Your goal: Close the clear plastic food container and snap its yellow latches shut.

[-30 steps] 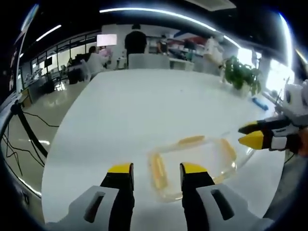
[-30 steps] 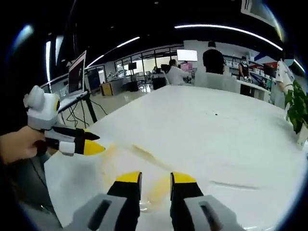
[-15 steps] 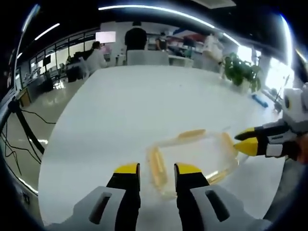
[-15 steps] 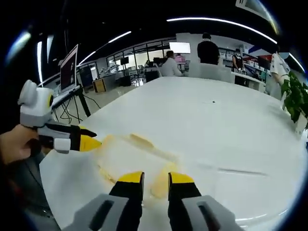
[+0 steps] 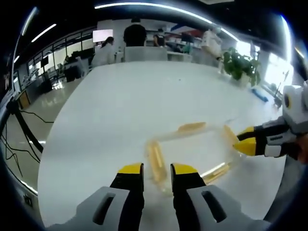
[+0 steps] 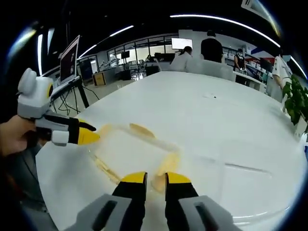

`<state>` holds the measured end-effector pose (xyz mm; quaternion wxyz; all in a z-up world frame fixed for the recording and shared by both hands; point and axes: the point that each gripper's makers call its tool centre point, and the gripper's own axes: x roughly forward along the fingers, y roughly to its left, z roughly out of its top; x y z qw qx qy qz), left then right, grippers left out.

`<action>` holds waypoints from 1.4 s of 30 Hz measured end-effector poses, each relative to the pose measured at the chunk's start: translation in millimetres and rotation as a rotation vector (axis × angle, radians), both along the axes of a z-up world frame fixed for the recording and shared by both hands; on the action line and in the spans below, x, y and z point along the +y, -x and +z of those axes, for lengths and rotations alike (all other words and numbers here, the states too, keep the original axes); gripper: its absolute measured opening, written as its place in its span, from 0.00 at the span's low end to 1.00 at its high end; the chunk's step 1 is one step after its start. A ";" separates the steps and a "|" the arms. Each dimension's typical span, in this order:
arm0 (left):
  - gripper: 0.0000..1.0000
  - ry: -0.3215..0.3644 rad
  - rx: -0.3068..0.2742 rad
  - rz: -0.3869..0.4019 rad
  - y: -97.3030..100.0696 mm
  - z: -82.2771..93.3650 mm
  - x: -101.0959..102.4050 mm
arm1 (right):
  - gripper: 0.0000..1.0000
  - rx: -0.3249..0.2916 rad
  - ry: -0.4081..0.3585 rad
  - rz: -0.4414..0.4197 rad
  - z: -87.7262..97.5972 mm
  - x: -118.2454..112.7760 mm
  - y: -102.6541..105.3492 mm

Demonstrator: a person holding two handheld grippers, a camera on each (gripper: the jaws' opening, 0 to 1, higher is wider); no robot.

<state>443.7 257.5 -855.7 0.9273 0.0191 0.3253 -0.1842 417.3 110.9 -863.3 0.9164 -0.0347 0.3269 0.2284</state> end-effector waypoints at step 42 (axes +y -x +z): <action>0.04 -0.037 -0.028 -0.003 6.8 17.3 4.4 | 0.02 -0.033 -0.063 0.000 22.2 2.6 -1.6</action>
